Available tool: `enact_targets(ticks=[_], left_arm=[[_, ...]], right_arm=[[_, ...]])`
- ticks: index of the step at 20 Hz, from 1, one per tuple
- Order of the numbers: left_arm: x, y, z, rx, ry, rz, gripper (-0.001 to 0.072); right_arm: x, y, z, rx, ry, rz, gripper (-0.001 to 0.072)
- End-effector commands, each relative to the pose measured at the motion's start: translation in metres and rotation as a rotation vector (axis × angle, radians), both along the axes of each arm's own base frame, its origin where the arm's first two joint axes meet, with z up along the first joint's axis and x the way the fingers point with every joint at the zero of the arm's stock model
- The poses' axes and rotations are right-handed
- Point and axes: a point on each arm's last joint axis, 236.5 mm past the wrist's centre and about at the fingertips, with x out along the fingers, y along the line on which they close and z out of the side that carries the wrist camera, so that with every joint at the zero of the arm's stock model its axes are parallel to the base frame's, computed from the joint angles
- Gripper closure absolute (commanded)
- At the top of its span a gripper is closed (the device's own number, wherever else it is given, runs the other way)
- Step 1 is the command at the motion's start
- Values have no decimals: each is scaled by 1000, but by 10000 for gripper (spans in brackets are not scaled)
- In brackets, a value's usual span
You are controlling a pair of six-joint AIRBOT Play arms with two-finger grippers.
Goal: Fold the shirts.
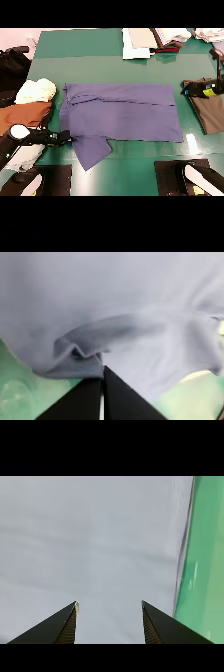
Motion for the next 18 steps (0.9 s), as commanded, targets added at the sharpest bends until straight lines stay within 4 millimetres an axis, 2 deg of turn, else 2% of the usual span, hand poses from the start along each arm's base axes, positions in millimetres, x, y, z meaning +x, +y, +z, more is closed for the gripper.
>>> enact_targets(ticks=[1,3,4,7,8,9,13,15,17,18], left_arm=[[10,2,21,28,-61,-75,683],[16,3,29,34,-91,-89,683],[19,3,31,34,-102,-88,683],[19,3,32,35,-108,-94,683],[19,3,32,35,-108,-94,683],[20,3,32,36,-110,-96,683],[21,3,32,37,-114,-93,683],[23,3,32,38,-121,-89,683],[22,4,32,40,-120,-94,683],[19,6,30,55,-112,-109,683]], right_arm=[[-57,-27,-47,-29,199,-65,263],[-109,-49,-86,-22,360,-164,239],[-132,-50,-104,29,434,-216,160],[-174,-45,-142,145,576,-324,160],[-179,-38,-150,177,594,-327,210],[-178,-30,-155,208,587,-309,271],[-148,-7,-166,251,503,-273,272],[-141,1,-168,228,507,-213,285],[-135,9,-166,208,512,-145,538],[-128,12,-162,193,498,-112,639]])
